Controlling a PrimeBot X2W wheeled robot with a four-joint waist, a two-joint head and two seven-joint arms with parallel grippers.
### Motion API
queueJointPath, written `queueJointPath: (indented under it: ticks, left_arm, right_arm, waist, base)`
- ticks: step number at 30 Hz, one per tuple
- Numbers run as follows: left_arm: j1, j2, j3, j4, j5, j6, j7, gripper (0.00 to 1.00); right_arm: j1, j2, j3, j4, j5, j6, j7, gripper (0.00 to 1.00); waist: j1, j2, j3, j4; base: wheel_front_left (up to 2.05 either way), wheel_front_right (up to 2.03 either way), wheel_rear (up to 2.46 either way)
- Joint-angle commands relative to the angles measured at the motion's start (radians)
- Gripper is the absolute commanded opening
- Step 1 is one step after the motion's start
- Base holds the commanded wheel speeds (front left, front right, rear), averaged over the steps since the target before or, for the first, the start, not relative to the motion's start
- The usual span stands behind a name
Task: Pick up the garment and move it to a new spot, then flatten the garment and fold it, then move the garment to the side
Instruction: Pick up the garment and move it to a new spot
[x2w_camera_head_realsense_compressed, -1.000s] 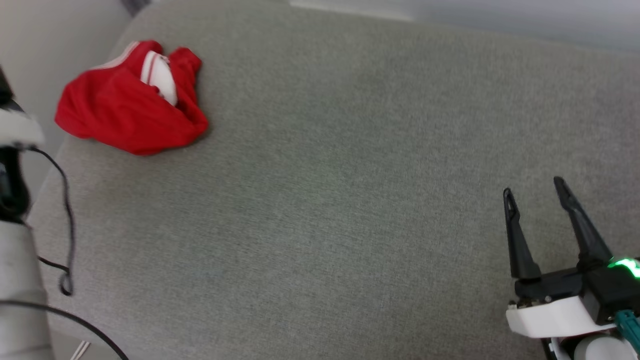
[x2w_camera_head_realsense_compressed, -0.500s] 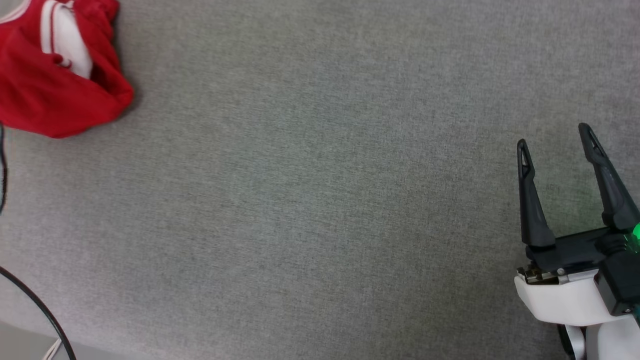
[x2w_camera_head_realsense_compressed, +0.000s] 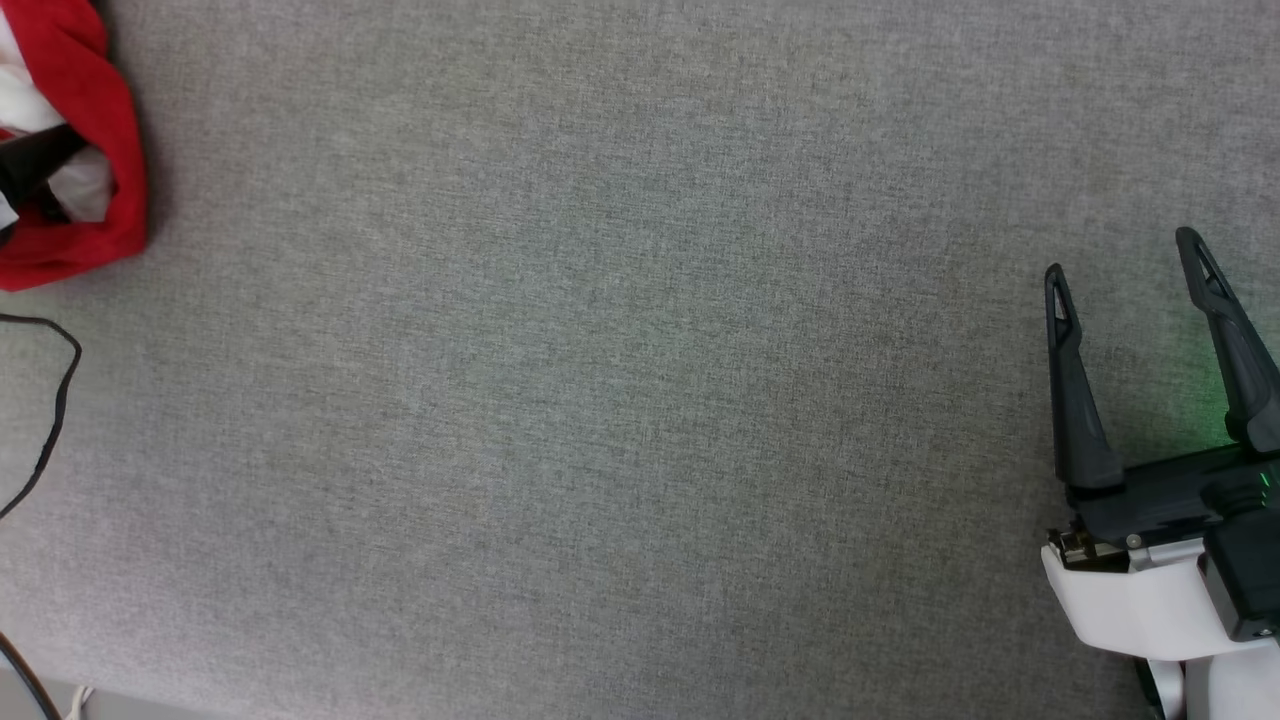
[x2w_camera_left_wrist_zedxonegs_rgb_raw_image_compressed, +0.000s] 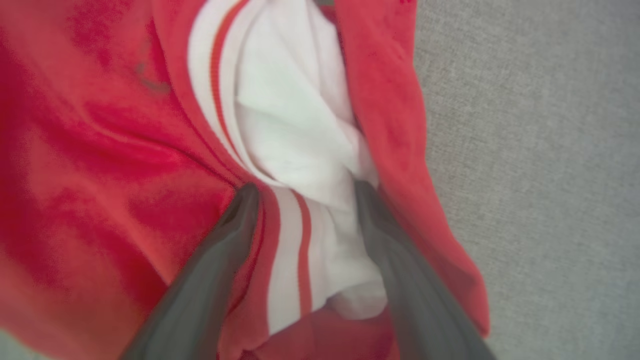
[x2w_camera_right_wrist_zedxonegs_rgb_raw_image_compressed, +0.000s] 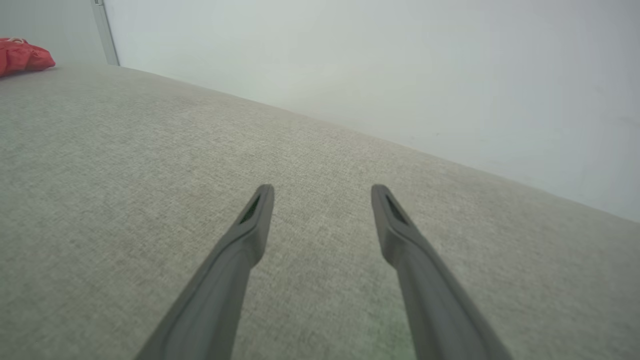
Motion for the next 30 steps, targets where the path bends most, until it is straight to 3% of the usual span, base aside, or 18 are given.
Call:
queueJointPath:
  ticks: [1,6,7,8,9,12,22,26,30]
  left_arm:
    - [0.022,-0.006,-0.020,0.006,-0.010,0.000,0.014,1.00]
    - [0.019,-0.019,-0.079,0.014,-0.033,0.000,-0.008,1.00]
    - [0.021,-0.015,-0.093,0.013,-0.035,0.000,-0.013,0.60]
    - [0.021,-0.008,-0.103,0.013,-0.038,0.000,-0.019,0.04]
    - [0.020,0.000,-0.112,0.012,-0.039,0.000,-0.025,0.00]
    - [-0.011,0.056,-0.143,0.003,-0.038,0.000,-0.089,0.00]
    - [-0.086,0.148,-0.256,-0.135,0.000,0.000,-0.155,0.00]
    - [-0.135,0.175,-0.306,-0.223,0.016,0.000,-0.157,0.00]
    - [-0.190,0.157,-0.340,-0.301,0.013,0.000,-0.149,0.00]
  right_arm:
    - [-0.015,-0.007,-0.003,-0.001,-0.004,-0.001,-0.002,1.00]
    - [-0.019,-0.007,0.006,0.011,-0.004,-0.001,-0.002,1.00]
    - [-0.020,-0.007,0.009,0.015,-0.003,-0.001,-0.002,1.00]
    - [-0.020,-0.007,0.012,0.018,-0.001,-0.001,-0.002,1.00]
    - [-0.021,-0.006,0.014,0.022,0.003,-0.001,-0.002,1.00]
    - [-0.025,0.002,0.025,0.041,0.016,-0.001,-0.002,1.00]
    - [-0.028,0.017,0.057,0.094,0.061,-0.001,-0.002,1.00]
    - [-0.026,0.020,0.067,0.115,0.079,-0.001,-0.002,1.00]
    - [-0.021,0.020,0.075,0.126,0.123,-0.001,-0.002,1.00]
  waist:
    - [-0.0002,0.0000,0.004,0.000]
    - [-0.0002,0.0000,0.004,-0.001]
    - [-0.0002,0.0000,0.000,-0.001]
    - [-0.0002,0.0000,-0.006,-0.002]
    - [-0.0002,0.0000,-0.012,-0.003]
    - [-0.0002,0.0000,-0.059,-0.008]
    - [-0.0002,0.0000,-0.196,-0.019]
    - [-0.0002,0.0000,-0.243,-0.030]
    - [-0.0002,0.0000,-0.283,-0.049]
  base:
    - [0.00,0.00,0.00]
    - [0.00,0.00,0.00]
    - [0.00,0.00,0.00]
    - [0.00,0.00,0.00]
    - [0.00,0.00,0.00]
    - [0.00,0.00,0.00]
    - [0.00,0.00,0.00]
    - [0.00,0.00,0.00]
    - [0.00,0.00,0.00]
